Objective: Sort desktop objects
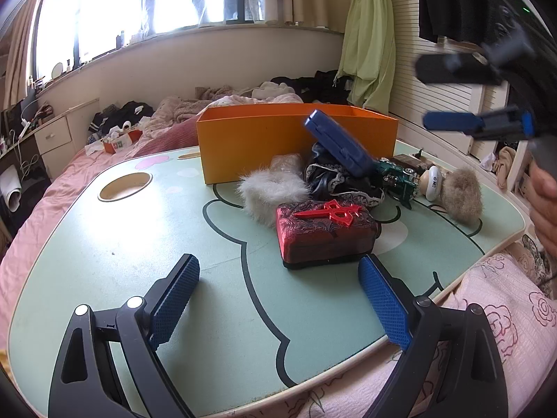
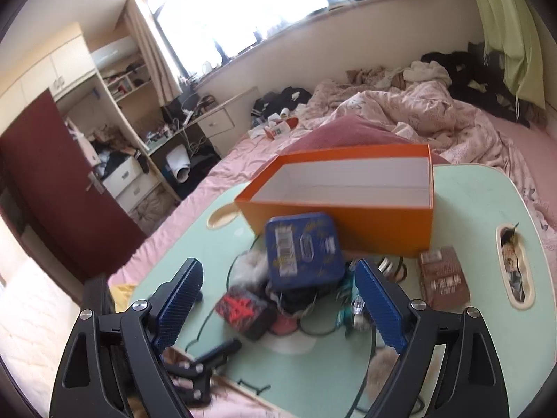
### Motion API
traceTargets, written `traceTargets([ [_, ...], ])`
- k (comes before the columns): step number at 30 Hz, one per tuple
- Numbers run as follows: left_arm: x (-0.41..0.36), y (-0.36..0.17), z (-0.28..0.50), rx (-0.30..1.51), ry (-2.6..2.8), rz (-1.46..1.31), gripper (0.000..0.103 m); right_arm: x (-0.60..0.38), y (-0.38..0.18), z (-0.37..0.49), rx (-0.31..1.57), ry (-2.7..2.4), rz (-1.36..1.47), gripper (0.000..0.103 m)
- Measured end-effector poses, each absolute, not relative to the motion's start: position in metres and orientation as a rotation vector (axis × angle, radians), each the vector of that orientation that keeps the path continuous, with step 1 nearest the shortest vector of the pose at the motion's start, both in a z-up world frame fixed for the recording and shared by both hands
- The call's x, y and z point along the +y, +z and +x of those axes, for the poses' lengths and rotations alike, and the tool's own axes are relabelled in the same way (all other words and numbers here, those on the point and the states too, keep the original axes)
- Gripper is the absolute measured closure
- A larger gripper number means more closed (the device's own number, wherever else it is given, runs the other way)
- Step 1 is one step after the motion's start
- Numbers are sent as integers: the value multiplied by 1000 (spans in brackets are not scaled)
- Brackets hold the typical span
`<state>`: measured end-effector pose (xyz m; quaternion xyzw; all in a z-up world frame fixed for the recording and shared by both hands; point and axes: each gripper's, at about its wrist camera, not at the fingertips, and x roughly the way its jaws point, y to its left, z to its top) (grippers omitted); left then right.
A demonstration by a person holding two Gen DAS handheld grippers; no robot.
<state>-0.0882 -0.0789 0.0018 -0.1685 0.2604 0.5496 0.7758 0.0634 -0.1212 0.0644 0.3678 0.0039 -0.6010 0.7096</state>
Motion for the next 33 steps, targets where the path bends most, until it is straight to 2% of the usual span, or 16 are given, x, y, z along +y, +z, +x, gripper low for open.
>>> traceTargets([
  [12, -79, 2, -89, 563, 1189, -364, 11, -80, 3, 95, 258, -1451, 851, 14],
  [14, -79, 1, -88, 564, 1189, -362, 11, -83, -1, 100, 308, -1491, 806, 9],
  [15, -79, 2, -88, 564, 1190, -362, 11, -85, -4, 108, 367, -1526, 760, 0],
  [16, -79, 1, -88, 565, 1189, -363, 11, -87, -6, 112, 402, -1552, 727, 0],
  [33, -79, 2, -88, 564, 1190, -362, 11, -85, -15, 106, 389, -1542, 716, 0],
])
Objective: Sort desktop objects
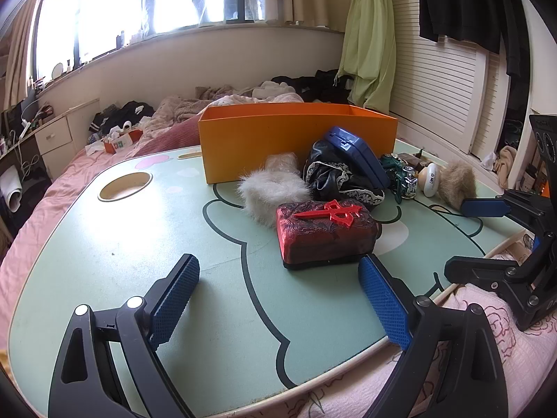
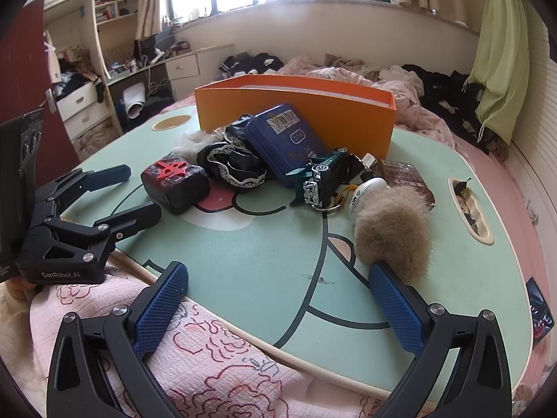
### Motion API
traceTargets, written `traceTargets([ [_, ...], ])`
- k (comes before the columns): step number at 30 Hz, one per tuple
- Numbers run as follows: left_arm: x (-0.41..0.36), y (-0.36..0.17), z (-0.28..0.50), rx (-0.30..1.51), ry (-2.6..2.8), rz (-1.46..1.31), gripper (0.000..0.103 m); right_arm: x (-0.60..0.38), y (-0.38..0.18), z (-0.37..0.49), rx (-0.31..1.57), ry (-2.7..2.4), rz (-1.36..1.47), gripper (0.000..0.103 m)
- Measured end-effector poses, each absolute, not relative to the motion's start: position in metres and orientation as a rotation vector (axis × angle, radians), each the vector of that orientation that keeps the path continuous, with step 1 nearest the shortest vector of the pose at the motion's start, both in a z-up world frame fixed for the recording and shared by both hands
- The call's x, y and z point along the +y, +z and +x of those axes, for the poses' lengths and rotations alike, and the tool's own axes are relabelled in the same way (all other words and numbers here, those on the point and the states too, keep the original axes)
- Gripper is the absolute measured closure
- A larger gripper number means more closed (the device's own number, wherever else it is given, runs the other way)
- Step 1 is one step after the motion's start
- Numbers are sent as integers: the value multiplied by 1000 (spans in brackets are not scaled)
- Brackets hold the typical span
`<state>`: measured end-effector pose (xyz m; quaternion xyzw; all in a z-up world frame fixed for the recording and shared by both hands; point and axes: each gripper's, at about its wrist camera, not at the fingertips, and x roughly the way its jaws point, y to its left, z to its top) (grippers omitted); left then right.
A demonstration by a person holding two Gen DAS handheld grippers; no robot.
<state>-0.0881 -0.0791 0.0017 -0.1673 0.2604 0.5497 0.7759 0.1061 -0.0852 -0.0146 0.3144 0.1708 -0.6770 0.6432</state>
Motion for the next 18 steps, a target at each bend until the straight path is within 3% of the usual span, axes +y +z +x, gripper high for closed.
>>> traceTargets([
  [18, -79, 2, -89, 564, 1188, -361, 11, -86, -13, 107, 397, -1543, 718, 0],
])
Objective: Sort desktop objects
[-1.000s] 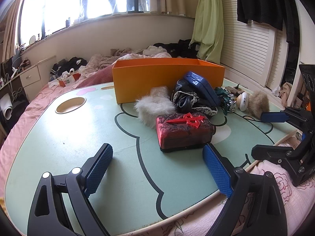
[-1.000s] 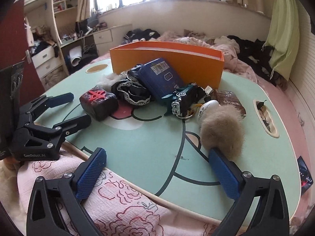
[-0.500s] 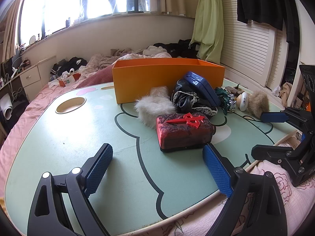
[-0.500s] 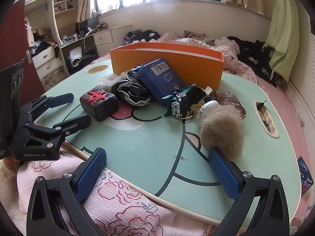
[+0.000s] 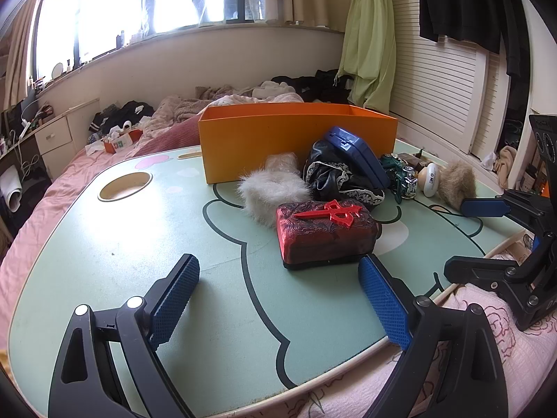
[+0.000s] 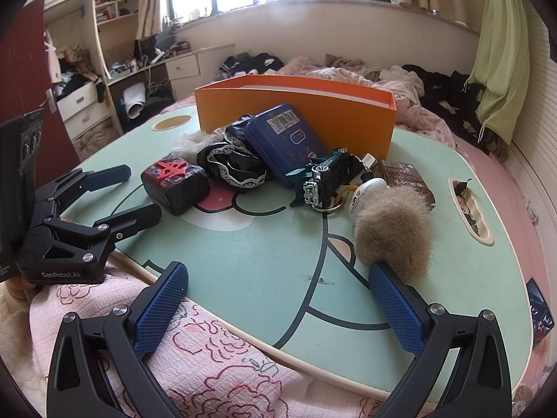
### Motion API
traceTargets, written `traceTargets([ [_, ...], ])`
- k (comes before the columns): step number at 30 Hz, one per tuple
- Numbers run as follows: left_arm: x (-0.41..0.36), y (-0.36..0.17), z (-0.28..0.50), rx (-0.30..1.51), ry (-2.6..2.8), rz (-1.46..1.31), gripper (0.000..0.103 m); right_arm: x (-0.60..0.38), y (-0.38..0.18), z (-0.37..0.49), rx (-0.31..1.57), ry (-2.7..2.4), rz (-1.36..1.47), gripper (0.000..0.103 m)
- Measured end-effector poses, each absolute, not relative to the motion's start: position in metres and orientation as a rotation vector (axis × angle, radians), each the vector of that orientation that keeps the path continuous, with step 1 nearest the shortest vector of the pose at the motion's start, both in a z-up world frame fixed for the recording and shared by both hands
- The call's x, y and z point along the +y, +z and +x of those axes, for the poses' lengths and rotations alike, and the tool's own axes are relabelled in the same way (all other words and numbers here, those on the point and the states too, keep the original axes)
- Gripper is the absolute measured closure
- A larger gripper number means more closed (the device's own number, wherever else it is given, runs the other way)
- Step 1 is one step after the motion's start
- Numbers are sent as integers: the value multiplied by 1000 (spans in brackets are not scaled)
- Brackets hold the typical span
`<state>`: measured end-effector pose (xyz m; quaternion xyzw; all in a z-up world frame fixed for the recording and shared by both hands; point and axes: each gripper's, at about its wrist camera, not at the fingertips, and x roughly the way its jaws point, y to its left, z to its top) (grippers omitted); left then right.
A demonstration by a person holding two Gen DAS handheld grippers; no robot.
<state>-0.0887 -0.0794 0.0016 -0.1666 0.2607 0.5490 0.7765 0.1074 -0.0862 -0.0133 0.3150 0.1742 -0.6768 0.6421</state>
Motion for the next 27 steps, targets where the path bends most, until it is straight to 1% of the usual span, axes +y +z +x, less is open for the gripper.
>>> traceTargets([
  [27, -80, 2, -90, 565, 1186, -359, 11, -86, -14, 107, 405, -1543, 717, 0],
])
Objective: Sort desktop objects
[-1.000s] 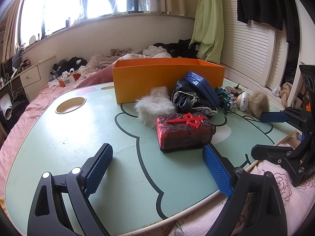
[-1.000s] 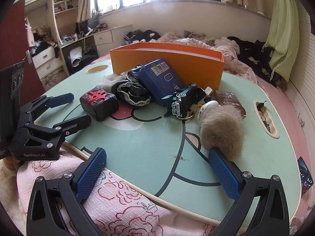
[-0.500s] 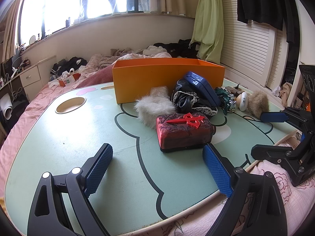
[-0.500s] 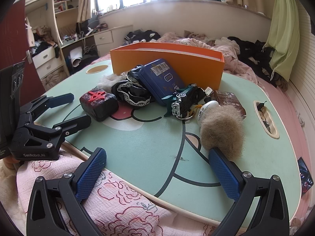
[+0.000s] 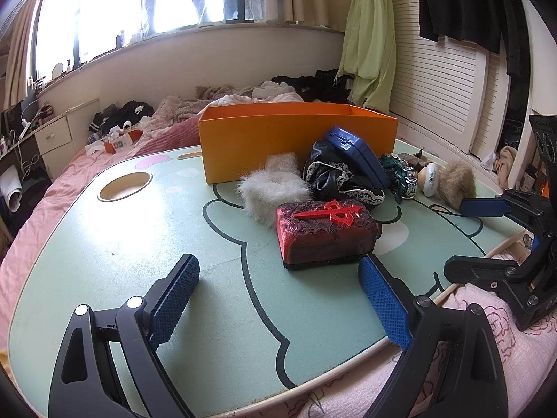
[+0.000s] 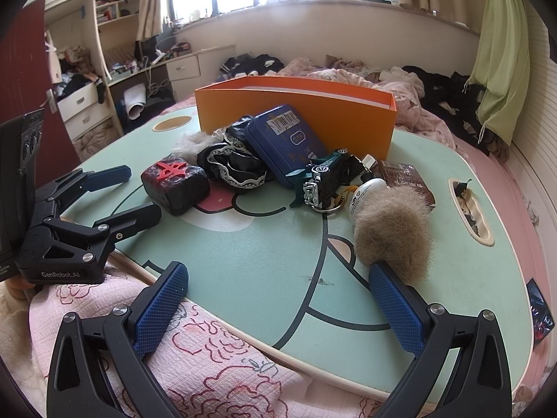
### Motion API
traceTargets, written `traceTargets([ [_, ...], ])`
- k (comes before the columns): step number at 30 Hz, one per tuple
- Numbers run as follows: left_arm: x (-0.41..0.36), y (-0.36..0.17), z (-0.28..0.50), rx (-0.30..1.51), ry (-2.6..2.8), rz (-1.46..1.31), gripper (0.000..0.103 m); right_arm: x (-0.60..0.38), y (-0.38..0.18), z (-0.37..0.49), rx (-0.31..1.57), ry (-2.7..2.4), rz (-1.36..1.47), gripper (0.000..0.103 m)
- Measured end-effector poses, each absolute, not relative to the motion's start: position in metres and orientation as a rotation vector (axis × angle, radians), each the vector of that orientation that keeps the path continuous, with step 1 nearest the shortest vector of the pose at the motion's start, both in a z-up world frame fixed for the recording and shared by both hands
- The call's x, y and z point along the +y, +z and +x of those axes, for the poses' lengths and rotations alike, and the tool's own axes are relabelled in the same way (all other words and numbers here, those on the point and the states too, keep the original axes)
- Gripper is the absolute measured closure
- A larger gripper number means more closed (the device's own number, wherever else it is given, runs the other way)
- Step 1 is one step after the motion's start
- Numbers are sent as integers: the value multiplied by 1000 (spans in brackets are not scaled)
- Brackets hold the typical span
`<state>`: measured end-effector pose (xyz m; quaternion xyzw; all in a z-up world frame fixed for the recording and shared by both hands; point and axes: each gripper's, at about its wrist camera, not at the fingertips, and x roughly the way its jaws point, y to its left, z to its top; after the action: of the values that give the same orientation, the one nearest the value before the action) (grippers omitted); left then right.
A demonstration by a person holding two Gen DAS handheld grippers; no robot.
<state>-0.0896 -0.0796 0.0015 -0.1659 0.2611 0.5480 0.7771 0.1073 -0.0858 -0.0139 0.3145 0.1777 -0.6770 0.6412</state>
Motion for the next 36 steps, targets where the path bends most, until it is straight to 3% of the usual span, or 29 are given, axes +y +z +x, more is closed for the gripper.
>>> traceTargets([
  [15, -80, 3, -92, 567, 1209, -371, 11, -86, -14, 108, 409, -1543, 716, 0],
  [21, -70, 37, -101, 505, 1191, -369, 11, -85, -14, 108, 411, -1544, 716, 0],
  [29, 14, 120, -84, 520, 1202, -439, 11, -85, -15, 108, 412, -1545, 714, 0],
  [36, 96, 98, -25, 704, 1211, -507, 13, -86, -14, 108, 414, -1545, 714, 0],
])
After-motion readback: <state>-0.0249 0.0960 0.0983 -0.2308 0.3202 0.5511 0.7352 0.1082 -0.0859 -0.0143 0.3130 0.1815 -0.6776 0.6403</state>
